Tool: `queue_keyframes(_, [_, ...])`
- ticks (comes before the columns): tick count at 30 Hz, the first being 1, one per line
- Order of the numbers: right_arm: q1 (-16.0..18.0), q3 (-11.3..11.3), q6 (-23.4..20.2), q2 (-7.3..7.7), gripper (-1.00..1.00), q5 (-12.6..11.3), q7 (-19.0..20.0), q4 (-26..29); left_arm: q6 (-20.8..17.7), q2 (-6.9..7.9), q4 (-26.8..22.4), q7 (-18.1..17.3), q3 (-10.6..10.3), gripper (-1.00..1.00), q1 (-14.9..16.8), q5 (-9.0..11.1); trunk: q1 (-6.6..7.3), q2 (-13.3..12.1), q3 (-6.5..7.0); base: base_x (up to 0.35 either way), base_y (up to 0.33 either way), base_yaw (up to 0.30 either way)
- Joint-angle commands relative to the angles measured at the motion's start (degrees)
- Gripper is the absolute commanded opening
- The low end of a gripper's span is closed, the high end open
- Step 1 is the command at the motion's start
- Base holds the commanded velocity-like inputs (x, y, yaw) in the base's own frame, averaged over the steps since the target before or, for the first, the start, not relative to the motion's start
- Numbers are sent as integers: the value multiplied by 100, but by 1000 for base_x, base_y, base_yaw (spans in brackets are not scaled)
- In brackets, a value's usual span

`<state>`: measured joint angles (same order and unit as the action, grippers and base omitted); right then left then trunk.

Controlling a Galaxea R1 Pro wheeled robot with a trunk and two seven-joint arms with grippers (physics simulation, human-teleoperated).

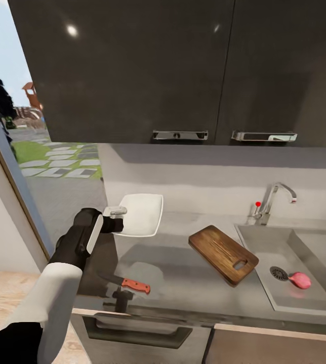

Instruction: In the kitchen, take the Vidalia onion out of the sink, dice it on the chopping board with the paring knife, put the diced onion into the bowl on the countertop, then place both the paring knife and the chopping board into the sink.

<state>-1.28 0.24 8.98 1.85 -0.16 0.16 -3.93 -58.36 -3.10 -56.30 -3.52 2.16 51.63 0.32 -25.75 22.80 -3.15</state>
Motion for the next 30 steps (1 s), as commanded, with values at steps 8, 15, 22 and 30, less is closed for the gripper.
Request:
queue_keyframes(8, [5, 2, 34, -1, 100, -2, 2, -12, -26, -6, -4, -26, 21, -100, 5, 12, -4, 12, -13, 0, 0, -45])
queue_keyframes(15, [5, 2, 34, 0, 100, -2, 2, -12, -26, -6, -4, -26, 21, -100, 5, 12, -4, 12, -13, 7, 0, -188])
queue_keyframes(22, [5, 2, 34, 1, 100, -2, 2, -12, -26, -6, 48, -26, 21, -100, 5, 12, -4, 12, -13, 126, 0, -25])
queue_keyframes(30, [5, 2, 34, 2, 100, -2, 2, -12, -26, -6, 91, -26, 21, -100, 5, 12, -4, 12, -13, 63, 0, -2])
